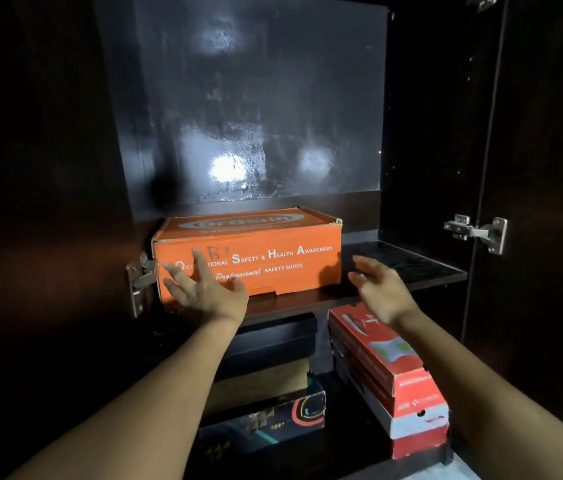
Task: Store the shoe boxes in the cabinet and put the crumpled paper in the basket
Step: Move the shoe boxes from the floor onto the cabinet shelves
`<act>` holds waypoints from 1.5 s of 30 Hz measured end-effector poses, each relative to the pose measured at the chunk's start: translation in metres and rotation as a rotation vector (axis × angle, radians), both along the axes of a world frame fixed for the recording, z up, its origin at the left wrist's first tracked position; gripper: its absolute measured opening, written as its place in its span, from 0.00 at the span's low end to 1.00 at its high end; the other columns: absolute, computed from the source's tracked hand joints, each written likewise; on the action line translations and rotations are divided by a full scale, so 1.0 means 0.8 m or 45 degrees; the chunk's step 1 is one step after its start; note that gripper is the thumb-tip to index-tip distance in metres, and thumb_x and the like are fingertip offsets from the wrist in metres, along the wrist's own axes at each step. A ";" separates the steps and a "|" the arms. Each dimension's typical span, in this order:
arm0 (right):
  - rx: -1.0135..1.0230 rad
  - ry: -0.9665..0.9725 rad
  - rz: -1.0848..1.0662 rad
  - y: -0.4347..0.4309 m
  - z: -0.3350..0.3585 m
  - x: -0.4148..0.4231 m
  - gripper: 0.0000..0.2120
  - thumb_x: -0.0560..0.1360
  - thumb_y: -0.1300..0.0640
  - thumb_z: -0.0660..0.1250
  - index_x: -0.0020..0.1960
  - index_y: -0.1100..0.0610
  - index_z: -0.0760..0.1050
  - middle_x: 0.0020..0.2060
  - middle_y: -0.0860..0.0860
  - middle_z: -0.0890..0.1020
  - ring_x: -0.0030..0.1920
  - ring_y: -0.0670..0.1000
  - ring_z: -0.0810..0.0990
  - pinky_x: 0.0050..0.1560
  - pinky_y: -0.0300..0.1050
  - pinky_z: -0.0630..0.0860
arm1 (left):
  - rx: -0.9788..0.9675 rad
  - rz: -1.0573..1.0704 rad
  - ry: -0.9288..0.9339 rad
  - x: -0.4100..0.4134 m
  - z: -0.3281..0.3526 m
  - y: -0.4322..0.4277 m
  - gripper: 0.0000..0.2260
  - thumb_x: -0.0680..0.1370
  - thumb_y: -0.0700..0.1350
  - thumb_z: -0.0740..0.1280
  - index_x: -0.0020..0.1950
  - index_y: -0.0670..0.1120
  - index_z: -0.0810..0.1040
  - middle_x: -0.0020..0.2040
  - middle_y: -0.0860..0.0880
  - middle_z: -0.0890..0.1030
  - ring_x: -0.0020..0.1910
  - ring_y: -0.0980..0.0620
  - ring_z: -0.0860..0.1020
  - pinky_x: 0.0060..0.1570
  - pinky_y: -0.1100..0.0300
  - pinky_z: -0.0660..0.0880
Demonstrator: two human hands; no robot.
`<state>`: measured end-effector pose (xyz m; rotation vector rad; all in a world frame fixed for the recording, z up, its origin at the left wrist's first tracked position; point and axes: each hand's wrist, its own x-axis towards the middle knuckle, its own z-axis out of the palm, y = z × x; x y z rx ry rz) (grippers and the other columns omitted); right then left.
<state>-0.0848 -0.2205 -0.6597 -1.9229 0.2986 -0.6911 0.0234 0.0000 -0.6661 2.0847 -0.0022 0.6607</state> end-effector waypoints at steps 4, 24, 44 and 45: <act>0.043 -0.028 -0.136 -0.015 -0.033 -0.058 0.17 0.80 0.59 0.65 0.68 0.56 0.74 0.62 0.50 0.79 0.60 0.47 0.77 0.62 0.41 0.73 | 0.082 -0.123 -0.010 -0.041 -0.009 -0.018 0.31 0.75 0.51 0.68 0.76 0.51 0.63 0.76 0.40 0.59 0.75 0.37 0.57 0.73 0.48 0.59; -0.107 0.615 -1.109 -0.020 -0.212 -0.538 0.11 0.77 0.57 0.65 0.57 0.54 0.82 0.51 0.52 0.85 0.44 0.49 0.83 0.49 0.43 0.76 | 0.161 -1.727 0.592 -0.442 -0.197 -0.239 0.13 0.76 0.51 0.67 0.58 0.49 0.80 0.40 0.54 0.77 0.49 0.48 0.78 0.49 0.59 0.74; 0.333 1.336 -1.592 -0.011 -0.335 -0.711 0.47 0.60 0.25 0.69 0.72 0.45 0.63 0.67 0.60 0.66 0.70 0.64 0.65 0.66 0.60 0.66 | 0.568 -1.699 1.129 -0.502 -0.363 -0.195 0.18 0.74 0.60 0.68 0.57 0.53 0.70 0.53 0.50 0.79 0.49 0.48 0.79 0.44 0.53 0.79; 0.321 1.234 -1.605 -0.011 -0.341 -0.714 0.44 0.63 0.27 0.69 0.72 0.46 0.64 0.67 0.59 0.68 0.69 0.63 0.66 0.65 0.57 0.67 | 0.579 -1.661 1.111 -0.497 -0.365 -0.193 0.19 0.73 0.61 0.67 0.56 0.52 0.70 0.52 0.50 0.80 0.47 0.48 0.80 0.45 0.52 0.80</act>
